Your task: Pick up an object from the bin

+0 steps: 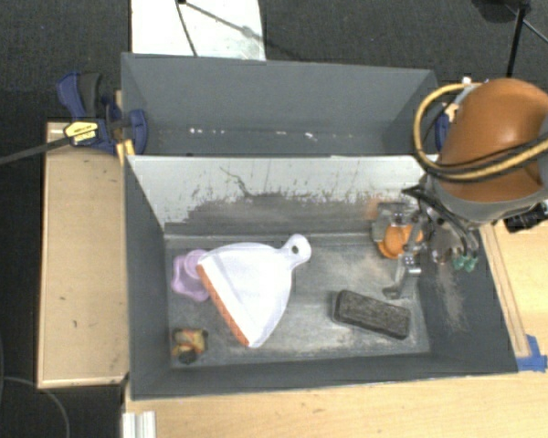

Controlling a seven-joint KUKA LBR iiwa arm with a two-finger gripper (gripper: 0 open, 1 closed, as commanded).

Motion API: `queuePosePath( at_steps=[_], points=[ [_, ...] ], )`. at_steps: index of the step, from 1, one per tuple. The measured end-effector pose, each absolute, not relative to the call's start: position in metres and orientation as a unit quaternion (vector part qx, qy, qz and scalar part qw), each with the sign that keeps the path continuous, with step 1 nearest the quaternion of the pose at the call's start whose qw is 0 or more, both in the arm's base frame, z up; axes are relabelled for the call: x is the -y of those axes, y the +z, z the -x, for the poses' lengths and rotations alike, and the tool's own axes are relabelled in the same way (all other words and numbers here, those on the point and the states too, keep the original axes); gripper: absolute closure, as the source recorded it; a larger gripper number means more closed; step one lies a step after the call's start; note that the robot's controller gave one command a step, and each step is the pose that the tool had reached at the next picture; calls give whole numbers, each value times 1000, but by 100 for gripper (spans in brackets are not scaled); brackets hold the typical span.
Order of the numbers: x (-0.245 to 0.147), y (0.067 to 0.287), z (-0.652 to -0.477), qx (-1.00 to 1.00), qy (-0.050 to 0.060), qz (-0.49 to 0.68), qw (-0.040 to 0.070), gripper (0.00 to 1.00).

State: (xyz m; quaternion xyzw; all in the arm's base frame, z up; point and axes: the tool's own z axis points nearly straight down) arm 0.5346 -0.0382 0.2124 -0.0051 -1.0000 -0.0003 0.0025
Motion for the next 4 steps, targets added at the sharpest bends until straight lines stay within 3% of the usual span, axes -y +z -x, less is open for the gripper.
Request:
queuePosePath(
  at_steps=[1,2,3,4],
  points=[
    [38,217,-536,1000,0,4,-2,0],
    [44,170,-518,999,0,54,-3,0],
    [37,160,-475,991,0,137,1,0],
    [49,120,-482,991,0,134,0,0]
  ],
)
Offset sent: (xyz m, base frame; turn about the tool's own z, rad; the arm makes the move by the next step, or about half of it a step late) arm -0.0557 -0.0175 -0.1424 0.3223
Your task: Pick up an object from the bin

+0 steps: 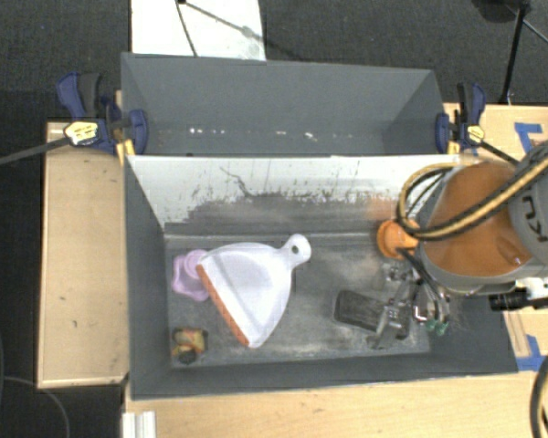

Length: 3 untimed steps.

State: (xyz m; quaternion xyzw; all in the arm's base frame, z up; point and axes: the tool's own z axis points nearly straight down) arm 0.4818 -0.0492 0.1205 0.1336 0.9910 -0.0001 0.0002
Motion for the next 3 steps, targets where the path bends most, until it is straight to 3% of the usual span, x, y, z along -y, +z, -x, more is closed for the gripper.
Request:
queuePosePath(
  at_steps=[1,2,3],
  points=[
    [46,87,-486,-971,0,-238,1,0],
    [48,71,-484,-978,0,-207,-1,100],
    [48,71,-484,-978,0,-207,-1,100]
  ],
)
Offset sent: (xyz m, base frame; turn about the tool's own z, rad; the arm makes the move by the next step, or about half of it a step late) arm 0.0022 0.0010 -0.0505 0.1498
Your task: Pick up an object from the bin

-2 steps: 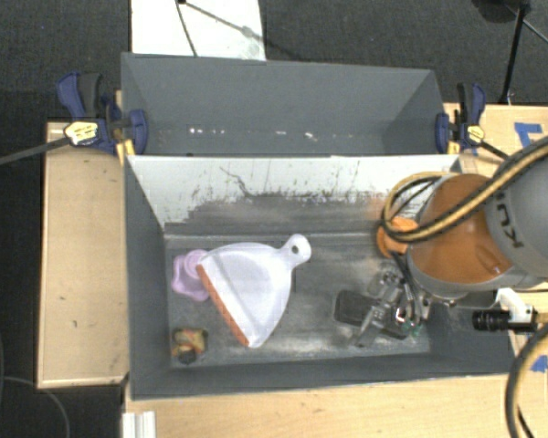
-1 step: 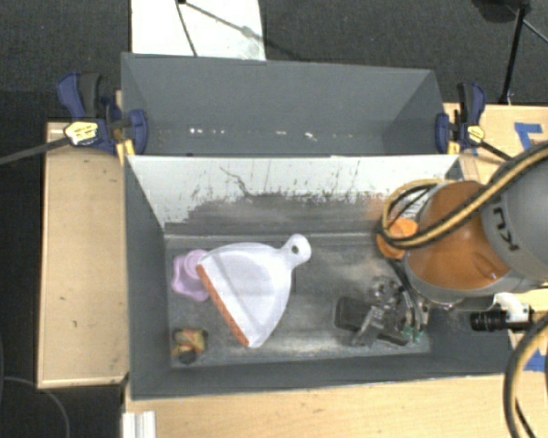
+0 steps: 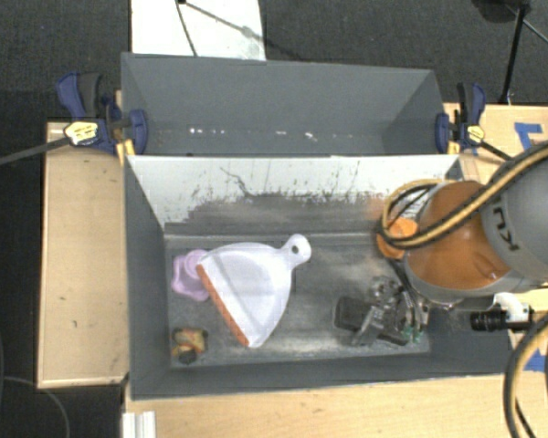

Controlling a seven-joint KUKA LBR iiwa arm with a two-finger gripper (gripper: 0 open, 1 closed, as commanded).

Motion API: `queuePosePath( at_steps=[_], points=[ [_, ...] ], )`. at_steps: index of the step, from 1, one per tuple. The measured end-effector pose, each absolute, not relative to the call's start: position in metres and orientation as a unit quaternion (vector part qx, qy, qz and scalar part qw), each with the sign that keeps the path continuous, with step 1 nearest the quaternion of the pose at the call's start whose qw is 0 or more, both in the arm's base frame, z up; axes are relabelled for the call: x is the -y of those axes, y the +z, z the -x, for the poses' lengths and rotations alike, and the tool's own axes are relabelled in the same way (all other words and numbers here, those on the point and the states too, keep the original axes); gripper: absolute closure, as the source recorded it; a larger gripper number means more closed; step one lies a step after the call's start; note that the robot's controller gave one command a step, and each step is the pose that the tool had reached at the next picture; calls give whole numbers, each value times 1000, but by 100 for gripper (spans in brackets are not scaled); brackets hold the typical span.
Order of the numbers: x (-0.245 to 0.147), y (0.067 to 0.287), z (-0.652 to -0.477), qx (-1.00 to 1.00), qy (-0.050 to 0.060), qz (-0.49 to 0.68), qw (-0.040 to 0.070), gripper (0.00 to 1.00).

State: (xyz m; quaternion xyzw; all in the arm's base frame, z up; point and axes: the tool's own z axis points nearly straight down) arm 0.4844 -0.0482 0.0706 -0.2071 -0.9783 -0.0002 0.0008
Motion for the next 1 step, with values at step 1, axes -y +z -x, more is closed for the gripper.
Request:
queuePosePath(
  at_steps=[1],
  points=[
    [48,76,-483,978,0,206,2,100]
  ],
)
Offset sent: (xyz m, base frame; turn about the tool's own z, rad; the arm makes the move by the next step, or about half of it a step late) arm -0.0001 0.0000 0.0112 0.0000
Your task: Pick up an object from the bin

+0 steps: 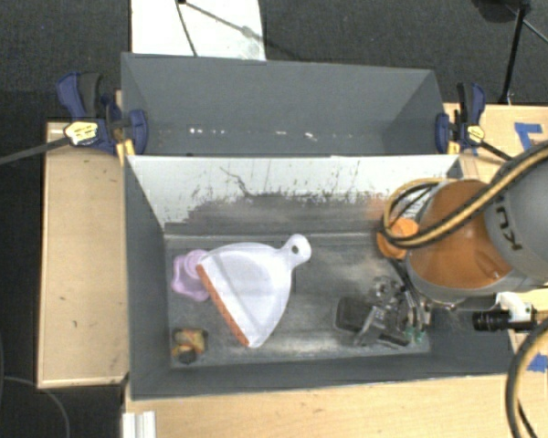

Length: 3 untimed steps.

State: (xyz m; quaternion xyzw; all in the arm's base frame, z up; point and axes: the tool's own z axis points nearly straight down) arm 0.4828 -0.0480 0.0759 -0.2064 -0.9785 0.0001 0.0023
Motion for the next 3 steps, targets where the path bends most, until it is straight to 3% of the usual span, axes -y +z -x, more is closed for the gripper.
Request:
queuePosePath(
  at_steps=[3],
  points=[
    [48,133,-483,979,0,206,1,100]
  ],
)
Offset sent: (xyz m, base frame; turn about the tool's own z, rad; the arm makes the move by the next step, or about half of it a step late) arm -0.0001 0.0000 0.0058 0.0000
